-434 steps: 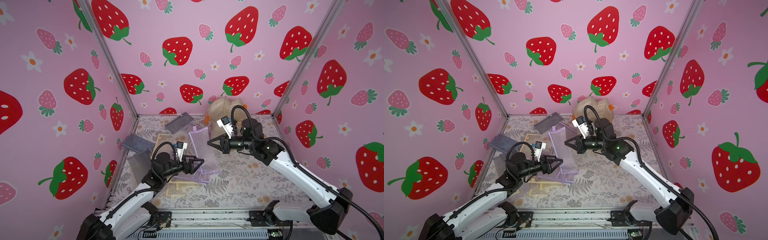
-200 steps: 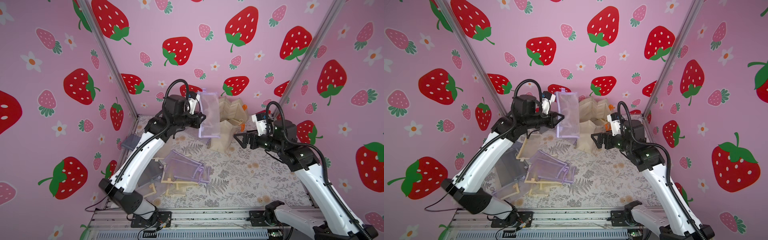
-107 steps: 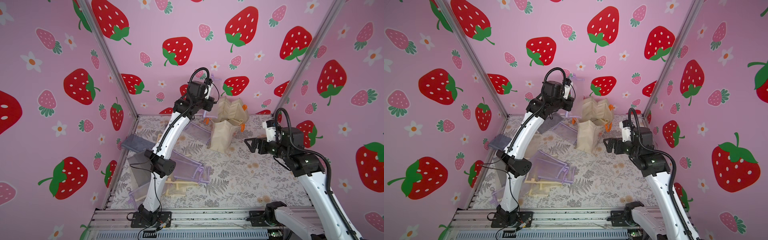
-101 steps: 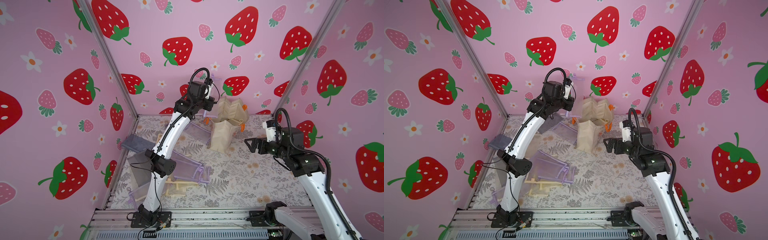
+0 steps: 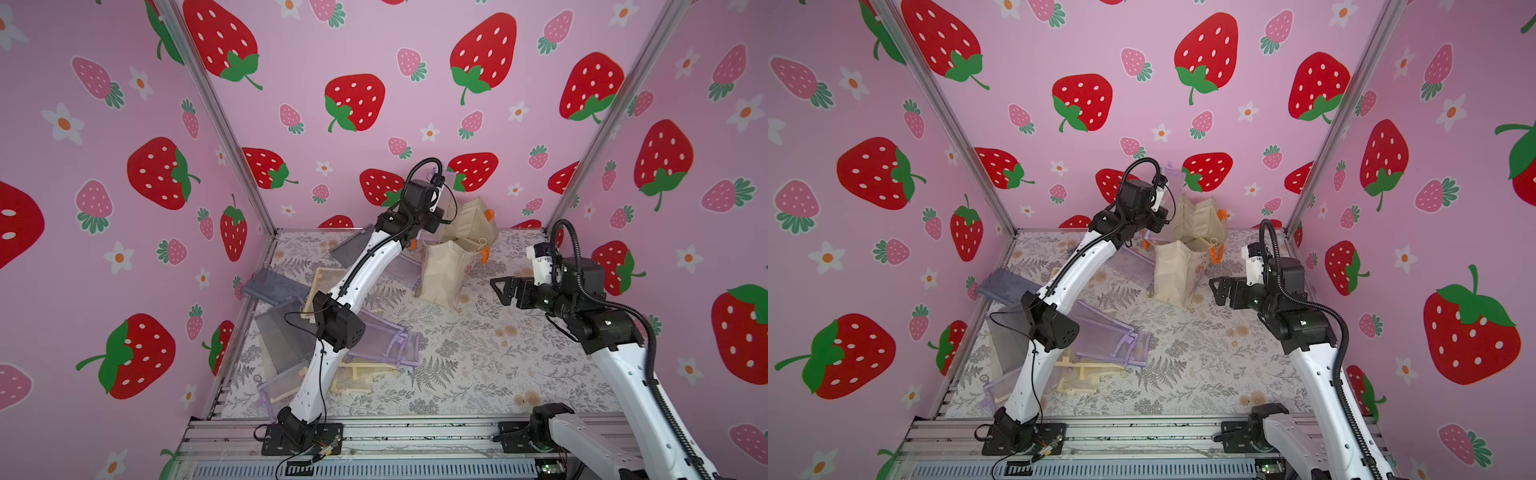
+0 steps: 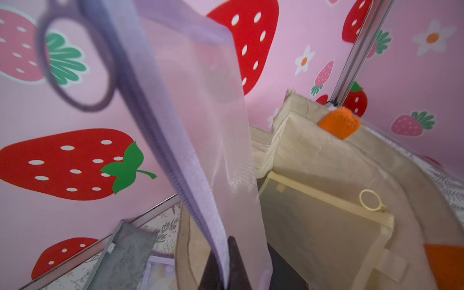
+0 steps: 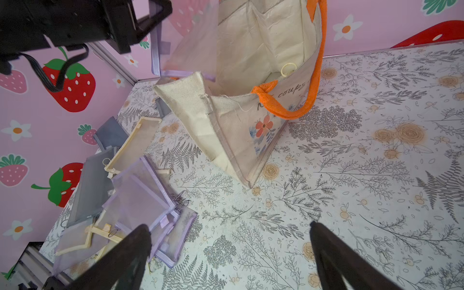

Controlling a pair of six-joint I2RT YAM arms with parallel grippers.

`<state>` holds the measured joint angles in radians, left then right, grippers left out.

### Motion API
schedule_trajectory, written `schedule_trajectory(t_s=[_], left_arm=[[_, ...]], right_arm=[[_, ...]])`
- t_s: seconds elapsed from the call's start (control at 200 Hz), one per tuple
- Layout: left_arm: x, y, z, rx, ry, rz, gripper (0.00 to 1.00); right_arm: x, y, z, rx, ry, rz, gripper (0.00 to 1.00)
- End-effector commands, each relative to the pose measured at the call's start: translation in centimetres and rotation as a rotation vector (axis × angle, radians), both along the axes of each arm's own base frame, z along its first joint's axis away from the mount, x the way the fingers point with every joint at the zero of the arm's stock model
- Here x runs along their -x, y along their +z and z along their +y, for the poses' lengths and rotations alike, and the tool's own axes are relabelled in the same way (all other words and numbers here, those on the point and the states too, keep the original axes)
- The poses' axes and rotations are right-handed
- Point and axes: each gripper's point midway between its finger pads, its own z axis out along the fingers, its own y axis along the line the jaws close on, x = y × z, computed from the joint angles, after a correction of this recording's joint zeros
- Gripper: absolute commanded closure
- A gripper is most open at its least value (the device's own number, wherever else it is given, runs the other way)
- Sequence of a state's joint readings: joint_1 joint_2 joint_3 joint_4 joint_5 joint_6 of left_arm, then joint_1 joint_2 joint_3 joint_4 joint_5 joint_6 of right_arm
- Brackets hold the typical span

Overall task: Put the pencil pouch into the canvas bag
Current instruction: Place the pencil pouch in the canvas bag.

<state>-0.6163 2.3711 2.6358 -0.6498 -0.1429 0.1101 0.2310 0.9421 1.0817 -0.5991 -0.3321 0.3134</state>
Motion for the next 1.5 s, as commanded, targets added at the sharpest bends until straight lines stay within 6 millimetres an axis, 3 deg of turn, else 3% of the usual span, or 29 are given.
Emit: schedule_trajectory(t_s=[0.0, 0.125, 0.345, 0.59, 0.81, 0.981, 1.061, 1.171, 1.336, 1.491], left_arm=[[0.1, -1.2, 0.1, -0.077, 0.04, -0.013, 1.0], [0.6, -3.4, -0.5, -0.119, 0.044, 0.025, 1.0], [1.5, -5.6, -2.1, -0.145, -0.018, 0.067, 1.0], [3.9, -6.0, -4.5, -0.157, -0.154, 0.066, 1.0], [3.2, -6.7, -3.5, -0.206, -0.133, 0.073, 1.0], [3.9, -4.9, -3.7, -0.187, -0.148, 0.063, 0.42], [5.0, -3.2, -3.9, -0.177, -0.165, 0.045, 0.26], [6.2, 0.0, -3.6, -0.119, -0.161, 0.026, 0.23], [8.1, 3.7, -2.7, -0.041, -0.164, 0.025, 0.29], [10.5, 5.7, 0.3, 0.019, -0.091, 0.077, 0.28]], right_arm=[[0.1, 0.3, 0.0, -0.01, 0.01, -0.019, 0.01], [0.1, 0.3, -0.1, -0.016, 0.011, -0.02, 0.01], [0.2, 0.5, -0.3, -0.019, 0.011, -0.026, 0.01], [0.2, 0.0, -0.4, -0.024, 0.007, -0.012, 0.01], [0.1, 0.1, -0.4, -0.03, 0.004, -0.013, 0.01], [0.1, 0.1, -0.4, -0.034, 0.001, -0.014, 0.01], [0.1, 0.0, -0.5, -0.034, -0.003, -0.014, 0.01], [0.0, 0.0, -0.5, -0.035, -0.007, -0.015, 0.01], [-0.1, 0.4, -0.9, -0.01, -0.018, -0.021, 0.01], [-0.6, 0.7, -1.5, 0.057, -0.024, -0.013, 0.01]])
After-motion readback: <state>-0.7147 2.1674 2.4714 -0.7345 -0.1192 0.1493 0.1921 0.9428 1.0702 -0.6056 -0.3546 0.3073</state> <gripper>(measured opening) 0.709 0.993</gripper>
